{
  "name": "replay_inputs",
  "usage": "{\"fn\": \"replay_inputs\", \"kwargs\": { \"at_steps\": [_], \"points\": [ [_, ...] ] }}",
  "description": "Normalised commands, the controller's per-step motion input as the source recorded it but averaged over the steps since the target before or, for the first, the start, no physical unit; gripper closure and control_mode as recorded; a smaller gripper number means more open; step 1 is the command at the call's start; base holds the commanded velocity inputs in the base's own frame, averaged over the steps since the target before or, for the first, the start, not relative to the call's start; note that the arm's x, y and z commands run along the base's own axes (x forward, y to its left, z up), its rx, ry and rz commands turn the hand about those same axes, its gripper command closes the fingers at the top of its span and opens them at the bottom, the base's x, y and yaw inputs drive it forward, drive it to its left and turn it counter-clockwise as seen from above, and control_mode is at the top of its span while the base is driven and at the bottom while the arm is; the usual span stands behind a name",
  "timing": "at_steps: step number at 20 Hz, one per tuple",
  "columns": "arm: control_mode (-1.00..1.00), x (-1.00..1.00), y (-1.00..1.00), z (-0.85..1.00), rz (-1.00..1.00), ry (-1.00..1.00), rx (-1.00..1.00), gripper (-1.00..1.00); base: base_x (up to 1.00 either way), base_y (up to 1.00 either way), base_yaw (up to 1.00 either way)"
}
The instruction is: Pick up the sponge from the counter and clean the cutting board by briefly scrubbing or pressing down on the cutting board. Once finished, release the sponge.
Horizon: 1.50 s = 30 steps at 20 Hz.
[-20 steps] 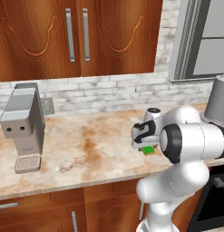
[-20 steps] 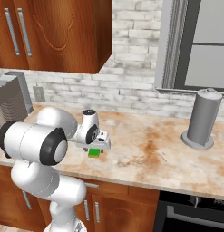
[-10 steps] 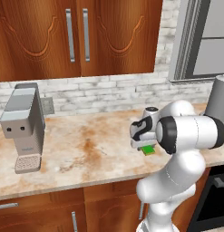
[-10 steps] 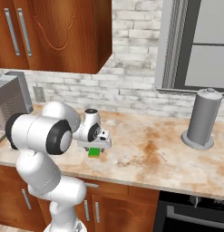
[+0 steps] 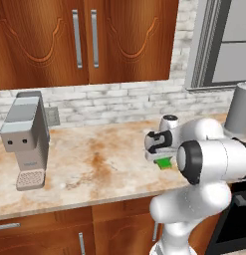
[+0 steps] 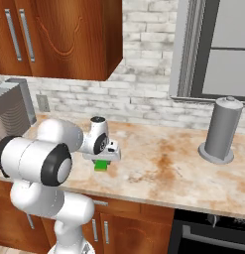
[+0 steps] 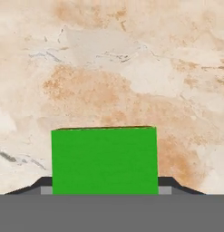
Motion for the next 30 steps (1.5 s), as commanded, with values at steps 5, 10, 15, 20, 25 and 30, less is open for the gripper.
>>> {"fn": "replay_inputs", "kwargs": {
  "at_steps": [5,10,15,20,25,30],
  "points": [
    [-1.0,-0.29,0.0,0.97,0.0,-0.04,0.0,1.0,0.0,0.0,0.0],
    [-1.0,-0.09,0.01,1.0,0.01,0.0,0.0,1.0,0.0,0.0,0.0],
    [-1.0,-0.32,0.01,0.7,0.0,0.0,0.0,1.0,0.0,0.0,0.0],
    [1.0,-0.3,0.02,0.0,0.0,-0.04,-0.01,1.0,-0.58,0.0,0.0],
    [1.0,0.0,0.0,0.0,0.0,0.0,0.0,1.0,-0.31,-0.61,0.0],
    [1.0,0.0,0.0,0.0,0.0,0.0,0.0,1.0,0.23,-1.0,0.0]
  ]
}}
